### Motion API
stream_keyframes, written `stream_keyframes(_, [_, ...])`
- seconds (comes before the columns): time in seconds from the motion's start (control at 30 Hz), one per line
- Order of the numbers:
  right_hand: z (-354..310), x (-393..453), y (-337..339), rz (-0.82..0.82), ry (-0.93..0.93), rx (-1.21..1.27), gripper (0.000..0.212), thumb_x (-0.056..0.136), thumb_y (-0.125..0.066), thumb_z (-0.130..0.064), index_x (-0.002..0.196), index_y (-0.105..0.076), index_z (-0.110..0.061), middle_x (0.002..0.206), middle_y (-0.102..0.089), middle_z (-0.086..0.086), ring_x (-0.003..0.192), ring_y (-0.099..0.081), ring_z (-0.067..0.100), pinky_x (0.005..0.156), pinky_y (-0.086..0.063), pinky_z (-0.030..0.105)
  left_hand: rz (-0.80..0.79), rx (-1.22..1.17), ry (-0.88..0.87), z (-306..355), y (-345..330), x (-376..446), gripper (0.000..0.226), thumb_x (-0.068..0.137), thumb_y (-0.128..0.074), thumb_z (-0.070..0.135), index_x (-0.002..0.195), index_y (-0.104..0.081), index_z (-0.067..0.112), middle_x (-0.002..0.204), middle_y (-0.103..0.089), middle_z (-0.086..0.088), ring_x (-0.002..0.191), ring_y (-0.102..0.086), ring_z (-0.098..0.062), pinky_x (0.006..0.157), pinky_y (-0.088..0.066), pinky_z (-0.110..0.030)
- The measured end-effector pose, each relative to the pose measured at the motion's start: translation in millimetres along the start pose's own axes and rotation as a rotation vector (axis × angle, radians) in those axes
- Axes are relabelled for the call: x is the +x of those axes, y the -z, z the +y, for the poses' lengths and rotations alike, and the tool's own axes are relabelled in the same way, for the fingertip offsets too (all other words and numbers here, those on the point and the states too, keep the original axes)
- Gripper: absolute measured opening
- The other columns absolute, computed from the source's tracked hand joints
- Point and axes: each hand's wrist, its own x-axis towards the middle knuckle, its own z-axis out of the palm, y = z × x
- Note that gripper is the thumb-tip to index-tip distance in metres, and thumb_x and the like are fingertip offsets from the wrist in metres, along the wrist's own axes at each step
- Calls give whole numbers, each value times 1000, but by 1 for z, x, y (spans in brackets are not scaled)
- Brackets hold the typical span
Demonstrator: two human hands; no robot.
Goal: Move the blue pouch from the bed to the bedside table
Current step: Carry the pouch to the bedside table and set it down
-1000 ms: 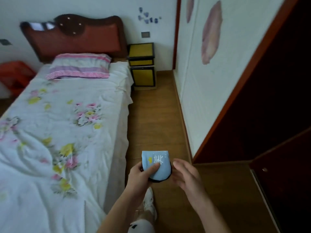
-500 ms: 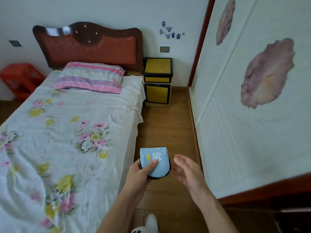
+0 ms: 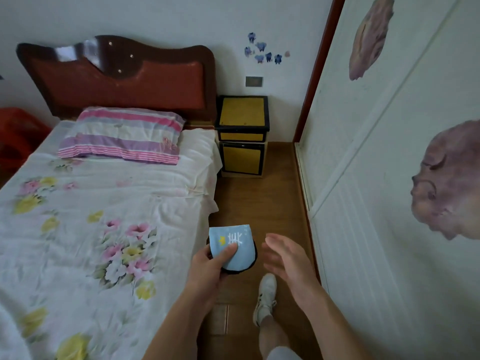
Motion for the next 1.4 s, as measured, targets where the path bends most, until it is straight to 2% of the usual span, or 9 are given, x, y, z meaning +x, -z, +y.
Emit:
stream_keyframes(0.17, [-64, 101, 11, -34, 20, 7, 25, 88, -68, -44, 111, -64, -37, 122, -66, -3, 109, -65, 14, 84, -57, 31, 24, -9, -9, 48, -40, 89, 34, 75, -78, 18, 105, -70, 6, 98, -79, -13, 92, -75, -28, 65, -62, -30])
stream_keyframes(0.3, [-121, 173, 23, -56, 33, -14, 36, 87, -68, -46, 119, -64, -31, 124, -66, -2, 112, -64, 16, 87, -57, 33, 42, -7, -43, 92, -78, 156, 40, 71, -80, 23, 106, -71, 7, 98, -80, -11, 92, -75, -28, 64, -62, -29])
stream_keyframes(0.43, [-164, 235, 29, -63, 34, -20, 38, 89, -67, -42, 123, -63, -27, 122, -66, -2, 111, -64, 15, 90, -57, 36, 56, -39, -49, 127, -106, 214, 42, 69, -82, 23, 106, -71, 8, 100, -79, -13, 94, -75, -29, 66, -62, -30])
stream_keyframes(0.53, [-185, 269, 26, -87, 14, -22, 34, 90, -67, -41, 121, -64, -27, 120, -67, -2, 109, -66, 16, 95, -57, 41, 68, -48, -54, 147, -117, 246, 42, 67, -83, 24, 104, -72, 8, 100, -79, -13, 93, -75, -30, 65, -62, -31])
stream_keyframes(0.63, [-199, 303, 22, -110, -9, -25, 26, 89, -68, -40, 113, -66, -31, 118, -68, -2, 105, -68, 15, 93, -58, 40, 92, -51, -57, 166, -122, 280, 40, 69, -81, 24, 104, -72, 7, 97, -80, -12, 89, -76, -27, 62, -61, -28])
stream_keyframes(0.87, [-226, 389, 7, -100, -58, -55, 25, 88, -70, -42, 111, -66, -34, 119, -67, -5, 105, -68, 13, 88, -59, 36, 112, -79, -18, 204, -124, 372, 32, 81, -75, 14, 111, -68, 4, 102, -78, -17, 85, -76, -25, 53, -58, -24])
stream_keyframes(1.0, [-255, 449, -9, -67, -55, -38, 24, 88, -69, -41, 110, -66, -32, 117, -69, -2, 102, -70, 15, 88, -59, 37, 62, -94, -15, 241, -120, 437, 37, 78, -76, 17, 112, -68, 4, 100, -79, -13, 90, -76, -26, 61, -60, -26])
stream_keyframes(1.27, [-338, 567, -59, 4, -20, 9, 18, 91, -66, -42, 107, -65, -34, 115, -71, 2, 102, -71, 17, 92, -58, 41, -26, -32, -14, 337, -107, 568, 42, 68, -82, 24, 105, -71, 7, 95, -80, -8, 90, -76, -23, 64, -61, -26])
stream_keyframes(1.4, [-364, 614, -76, 50, -34, 54, 13, 92, -66, -39, 103, -65, -35, 114, -72, 2, 101, -71, 17, 89, -59, 40, -39, 11, -12, 370, -105, 624, 32, 76, -80, 18, 106, -71, 8, 98, -80, -8, 94, -75, -24, 72, -63, -31])
